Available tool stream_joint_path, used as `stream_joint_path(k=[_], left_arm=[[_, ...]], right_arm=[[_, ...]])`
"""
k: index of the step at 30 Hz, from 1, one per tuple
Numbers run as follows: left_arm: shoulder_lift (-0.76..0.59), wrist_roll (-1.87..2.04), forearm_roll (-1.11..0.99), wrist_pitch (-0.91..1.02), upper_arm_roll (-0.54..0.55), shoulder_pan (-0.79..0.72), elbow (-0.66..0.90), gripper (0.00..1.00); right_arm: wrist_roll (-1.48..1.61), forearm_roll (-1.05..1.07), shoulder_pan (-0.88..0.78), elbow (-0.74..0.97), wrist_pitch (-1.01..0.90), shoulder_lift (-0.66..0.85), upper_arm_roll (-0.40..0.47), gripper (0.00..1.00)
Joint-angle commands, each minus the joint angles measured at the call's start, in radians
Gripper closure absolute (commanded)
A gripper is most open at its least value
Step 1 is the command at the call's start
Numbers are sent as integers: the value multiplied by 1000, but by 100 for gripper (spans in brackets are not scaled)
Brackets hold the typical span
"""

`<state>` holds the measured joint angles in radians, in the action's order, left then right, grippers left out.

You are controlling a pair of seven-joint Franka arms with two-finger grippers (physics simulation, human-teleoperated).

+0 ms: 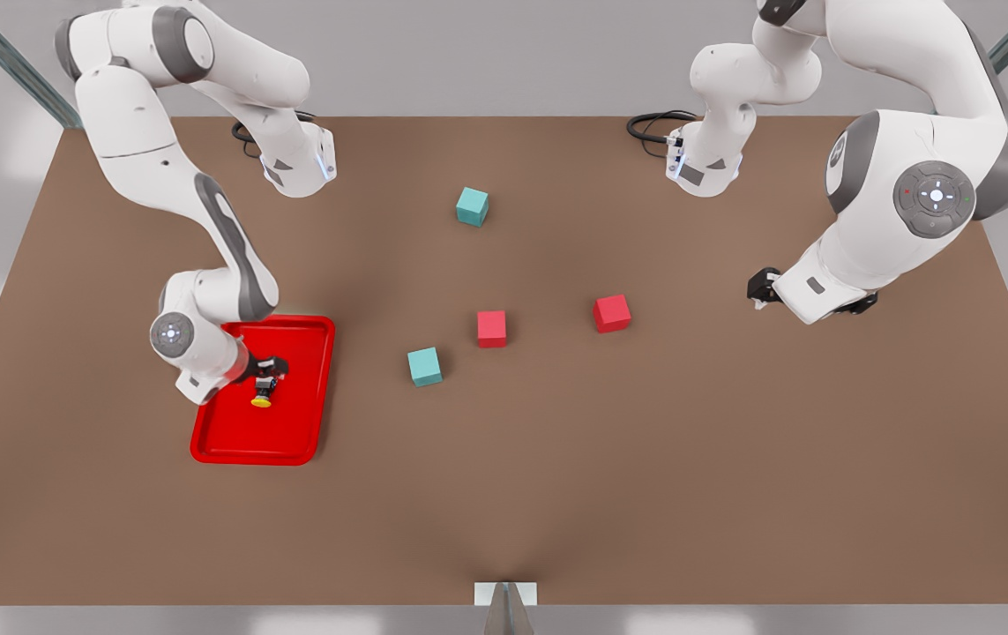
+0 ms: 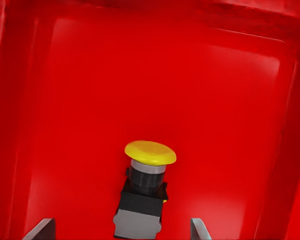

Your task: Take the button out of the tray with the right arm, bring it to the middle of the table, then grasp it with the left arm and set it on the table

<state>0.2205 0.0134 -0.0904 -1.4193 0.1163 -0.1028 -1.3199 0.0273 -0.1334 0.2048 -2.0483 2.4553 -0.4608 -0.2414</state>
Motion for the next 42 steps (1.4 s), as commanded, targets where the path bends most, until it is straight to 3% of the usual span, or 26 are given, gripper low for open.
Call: stream_joint_path(k=[1, 11, 34, 35, 37, 42], left_arm=[[-1, -3, 0, 5, 0, 0, 1, 0], [7, -1, -2, 5, 0, -1, 1, 0], [19, -1, -2, 3, 2, -1, -1, 0], [19, -1, -2, 3, 2, -1, -1, 0], [19, -1, -2, 3, 2, -1, -1, 0], [20, -1, -2, 3, 2, -1, -1, 0]], right_arm=[[-185, 3, -13, 23, 182, -16, 1, 0], [-443, -43, -5, 10, 53, -28, 2, 0], [-468, -48, 5, 8, 28, -82, 5, 0], [-466, -46, 5, 8, 27, -84, 5, 4], [-469, -46, 5, 8, 27, -84, 5, 27], [-471, -46, 5, 8, 25, -84, 5, 29]])
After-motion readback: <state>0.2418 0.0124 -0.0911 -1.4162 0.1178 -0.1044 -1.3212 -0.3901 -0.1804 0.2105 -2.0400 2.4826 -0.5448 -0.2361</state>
